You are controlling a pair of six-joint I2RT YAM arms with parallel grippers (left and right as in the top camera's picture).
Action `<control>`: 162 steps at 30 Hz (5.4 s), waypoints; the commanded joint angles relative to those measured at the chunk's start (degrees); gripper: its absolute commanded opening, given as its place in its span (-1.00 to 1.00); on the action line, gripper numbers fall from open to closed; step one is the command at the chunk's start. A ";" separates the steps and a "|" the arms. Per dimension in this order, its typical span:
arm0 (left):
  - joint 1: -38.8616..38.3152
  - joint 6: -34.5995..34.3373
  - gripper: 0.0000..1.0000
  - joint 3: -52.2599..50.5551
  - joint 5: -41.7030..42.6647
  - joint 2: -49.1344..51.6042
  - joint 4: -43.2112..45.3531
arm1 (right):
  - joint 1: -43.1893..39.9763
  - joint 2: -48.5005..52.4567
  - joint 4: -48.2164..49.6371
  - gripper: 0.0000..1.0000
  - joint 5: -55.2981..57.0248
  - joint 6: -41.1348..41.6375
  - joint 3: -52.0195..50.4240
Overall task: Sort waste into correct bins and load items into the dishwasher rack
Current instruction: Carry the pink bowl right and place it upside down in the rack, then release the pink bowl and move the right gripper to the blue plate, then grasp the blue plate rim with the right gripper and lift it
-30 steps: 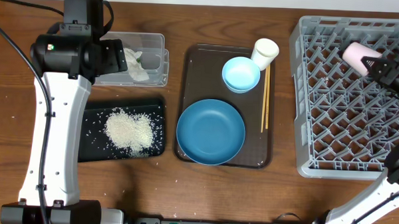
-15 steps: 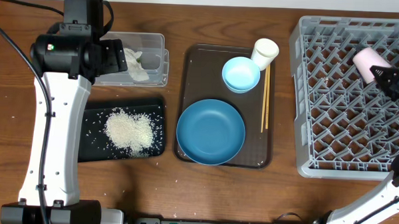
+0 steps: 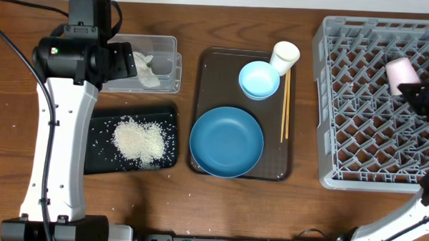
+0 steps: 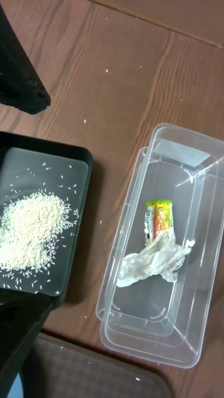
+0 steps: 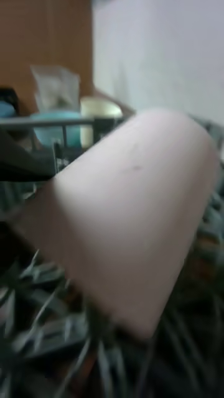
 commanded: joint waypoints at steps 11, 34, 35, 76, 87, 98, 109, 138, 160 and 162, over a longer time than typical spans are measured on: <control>0.24 0.55 0.93 -0.04 -0.52 -0.42 -0.17 | -2.49 -23.10 -1.95 -0.30 20.11 15.80 0.04; 0.24 0.55 0.93 -0.04 -0.52 -0.42 -0.15 | 13.33 -14.05 1.79 -0.98 50.40 15.41 0.02; 0.24 0.55 0.92 -0.04 -0.52 -0.42 -0.17 | 13.35 -12.96 2.27 -0.98 49.72 15.13 0.02; 0.24 0.55 0.92 -0.04 -0.52 -0.42 -0.17 | 13.16 -21.20 -1.07 -0.98 52.78 22.34 0.04; 0.24 0.55 0.92 -0.04 -0.52 -0.42 -0.17 | 15.85 -35.78 4.57 0.17 11.98 20.57 0.04; 0.24 0.52 0.93 -0.04 -0.52 -0.42 -0.15 | 42.71 -36.89 -4.09 0.37 26.08 20.35 0.04; 0.24 0.55 0.92 -0.04 -0.52 -0.42 -0.17 | 67.34 -27.98 -18.18 0.59 45.94 21.64 0.02; 0.24 0.55 0.93 -0.04 -0.52 -0.42 -0.17 | 97.77 -3.06 -13.40 0.36 44.06 27.06 0.02; 0.24 0.55 0.92 -0.04 -0.52 -0.42 -0.17 | 103.14 -3.04 -13.38 -0.07 57.83 34.42 -0.17; 0.24 0.55 0.93 -0.04 -0.52 -0.42 -0.17 | 104.59 -2.71 -13.51 -0.09 60.11 35.76 -0.24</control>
